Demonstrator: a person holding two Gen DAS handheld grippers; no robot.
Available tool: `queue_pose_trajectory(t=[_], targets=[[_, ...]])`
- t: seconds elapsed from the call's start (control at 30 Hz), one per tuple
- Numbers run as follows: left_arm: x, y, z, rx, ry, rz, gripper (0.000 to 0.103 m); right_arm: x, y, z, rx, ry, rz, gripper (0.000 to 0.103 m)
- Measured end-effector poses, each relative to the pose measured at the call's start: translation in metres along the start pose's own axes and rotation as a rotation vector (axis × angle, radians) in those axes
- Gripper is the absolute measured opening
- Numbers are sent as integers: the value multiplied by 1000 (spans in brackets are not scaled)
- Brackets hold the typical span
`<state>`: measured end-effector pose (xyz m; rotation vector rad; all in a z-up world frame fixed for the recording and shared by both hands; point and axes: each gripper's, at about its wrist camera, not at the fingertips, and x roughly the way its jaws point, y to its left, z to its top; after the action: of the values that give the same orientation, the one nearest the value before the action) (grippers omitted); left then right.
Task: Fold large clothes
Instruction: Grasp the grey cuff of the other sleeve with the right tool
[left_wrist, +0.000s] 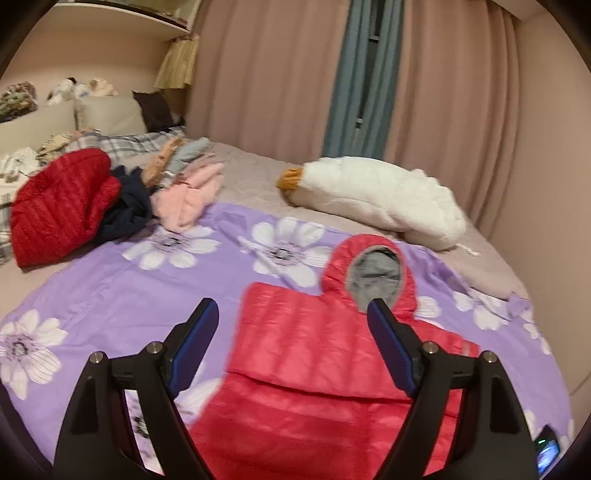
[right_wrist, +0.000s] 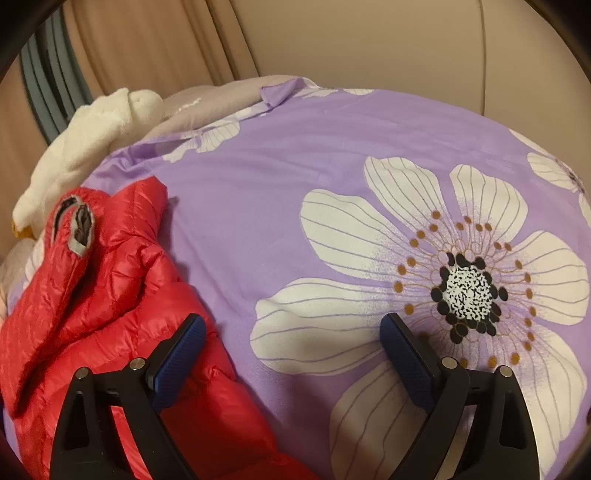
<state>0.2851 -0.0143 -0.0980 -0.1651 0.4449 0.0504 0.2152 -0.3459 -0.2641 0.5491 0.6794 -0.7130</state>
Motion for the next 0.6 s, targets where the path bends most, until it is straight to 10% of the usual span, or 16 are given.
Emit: queue_pose_trajectory(t=[0.13, 0.3, 0.5, 0.6], targets=[[16, 17, 8, 18, 17, 73, 44, -9, 20, 17, -81, 26, -6, 84], [62, 29, 3, 36, 58, 154, 19, -49, 77, 39, -254, -127, 124, 33], [137, 24, -26, 3, 143, 142, 19, -32, 148, 59, -321, -124, 285, 28], [187, 19, -67, 26, 257, 175, 18, 21, 167, 46, -339, -26, 228, 28]])
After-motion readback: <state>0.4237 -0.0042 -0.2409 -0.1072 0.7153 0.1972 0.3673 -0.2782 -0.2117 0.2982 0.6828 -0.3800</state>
